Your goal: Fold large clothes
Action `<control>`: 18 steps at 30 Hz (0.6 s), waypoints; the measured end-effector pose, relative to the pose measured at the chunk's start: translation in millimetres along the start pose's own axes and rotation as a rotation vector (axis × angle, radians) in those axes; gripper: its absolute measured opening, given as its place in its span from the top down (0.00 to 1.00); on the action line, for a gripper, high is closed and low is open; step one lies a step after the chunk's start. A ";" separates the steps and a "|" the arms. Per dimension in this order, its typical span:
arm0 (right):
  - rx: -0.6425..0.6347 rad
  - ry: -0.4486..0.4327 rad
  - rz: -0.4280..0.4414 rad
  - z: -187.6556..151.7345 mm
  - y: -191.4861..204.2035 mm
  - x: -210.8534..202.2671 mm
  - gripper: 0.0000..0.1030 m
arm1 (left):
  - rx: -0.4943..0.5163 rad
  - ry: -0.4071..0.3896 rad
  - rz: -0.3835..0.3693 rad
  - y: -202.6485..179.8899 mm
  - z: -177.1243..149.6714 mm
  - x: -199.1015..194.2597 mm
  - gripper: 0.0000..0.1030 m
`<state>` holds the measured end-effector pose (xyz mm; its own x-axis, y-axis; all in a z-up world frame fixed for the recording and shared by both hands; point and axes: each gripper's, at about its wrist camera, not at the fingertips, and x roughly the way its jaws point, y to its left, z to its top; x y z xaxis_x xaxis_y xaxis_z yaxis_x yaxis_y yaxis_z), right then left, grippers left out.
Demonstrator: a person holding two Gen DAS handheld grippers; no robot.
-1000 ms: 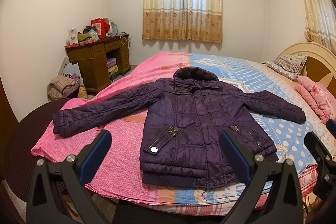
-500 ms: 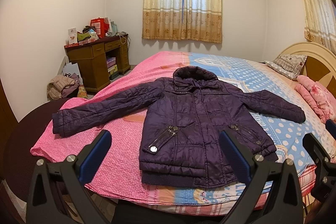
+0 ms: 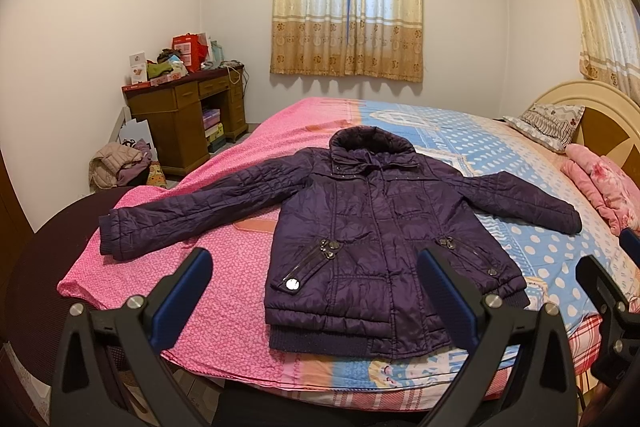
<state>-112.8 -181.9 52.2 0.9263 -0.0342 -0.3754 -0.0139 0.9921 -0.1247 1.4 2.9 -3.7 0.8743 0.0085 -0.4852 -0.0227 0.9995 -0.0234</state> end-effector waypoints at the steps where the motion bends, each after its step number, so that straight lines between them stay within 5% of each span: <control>1: 0.001 0.001 0.001 0.9 -0.9 0.2 0.01 | 0.000 0.000 0.000 -0.1 0.1 0.0 0.00; 18: 0.006 -0.020 0.031 -0.4 -3.5 0.7 0.01 | 0.008 0.011 0.006 -4.7 -5.6 9.1 0.00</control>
<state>-112.3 -185.4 52.1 0.9326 -0.0007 -0.3609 -0.0410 0.9933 -0.1079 6.7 -1.9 -12.9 0.8690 0.0145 -0.4946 -0.0244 0.9996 -0.0135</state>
